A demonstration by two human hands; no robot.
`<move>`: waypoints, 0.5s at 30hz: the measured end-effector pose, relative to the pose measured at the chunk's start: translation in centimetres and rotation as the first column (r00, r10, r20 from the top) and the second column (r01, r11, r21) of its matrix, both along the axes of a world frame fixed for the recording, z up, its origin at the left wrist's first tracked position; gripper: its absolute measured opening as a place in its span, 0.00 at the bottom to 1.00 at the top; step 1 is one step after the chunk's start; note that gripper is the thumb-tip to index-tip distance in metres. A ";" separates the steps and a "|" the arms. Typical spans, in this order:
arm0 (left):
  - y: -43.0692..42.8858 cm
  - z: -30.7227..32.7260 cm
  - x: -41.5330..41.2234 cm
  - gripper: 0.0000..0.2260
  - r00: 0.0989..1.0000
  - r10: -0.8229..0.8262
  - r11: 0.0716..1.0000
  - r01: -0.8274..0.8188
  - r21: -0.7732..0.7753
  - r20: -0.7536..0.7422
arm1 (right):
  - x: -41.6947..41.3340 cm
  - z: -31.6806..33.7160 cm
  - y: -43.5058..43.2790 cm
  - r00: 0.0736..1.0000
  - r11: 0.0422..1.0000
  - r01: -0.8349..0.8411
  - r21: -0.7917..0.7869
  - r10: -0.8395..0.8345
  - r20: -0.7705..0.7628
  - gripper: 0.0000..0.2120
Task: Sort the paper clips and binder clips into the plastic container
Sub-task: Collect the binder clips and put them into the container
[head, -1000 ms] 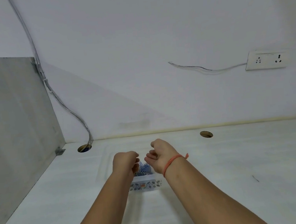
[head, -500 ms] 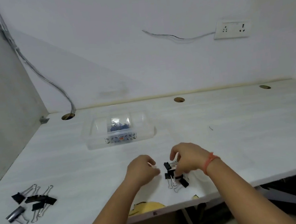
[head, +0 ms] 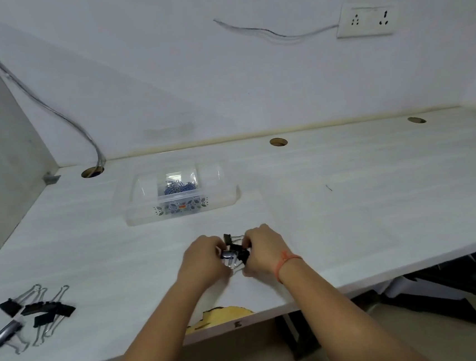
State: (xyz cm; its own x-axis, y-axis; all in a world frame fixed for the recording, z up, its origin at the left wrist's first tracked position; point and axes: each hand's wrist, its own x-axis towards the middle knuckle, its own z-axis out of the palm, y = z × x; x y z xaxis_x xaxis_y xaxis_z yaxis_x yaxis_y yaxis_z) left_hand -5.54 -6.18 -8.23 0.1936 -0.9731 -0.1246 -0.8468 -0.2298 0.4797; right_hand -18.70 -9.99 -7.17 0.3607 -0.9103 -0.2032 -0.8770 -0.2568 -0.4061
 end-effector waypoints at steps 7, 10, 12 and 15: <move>1.9 0.0 4.8 0.16 0.976 0.195 0.980 -0.197 -0.015 -0.099 | 3.2 -0.7 0.8 0.985 0.988 -0.113 -0.107 0.125 0.115 0.19; 2.4 -0.6 4.8 0.16 0.955 0.241 0.964 -0.255 -0.068 -0.170 | 3.0 -1.1 1.4 0.978 0.973 -0.115 -0.199 0.146 0.149 0.15; 2.7 -0.9 4.6 0.16 0.936 0.282 0.946 -0.307 -0.100 -0.211 | 3.0 -1.5 1.7 0.976 0.964 -0.100 -0.248 0.143 0.163 0.13; 3.0 -1.4 4.5 0.13 0.881 0.359 0.901 -0.414 -0.133 -0.309 | 3.2 -1.9 2.1 0.976 0.960 -0.097 -0.263 0.144 0.163 0.11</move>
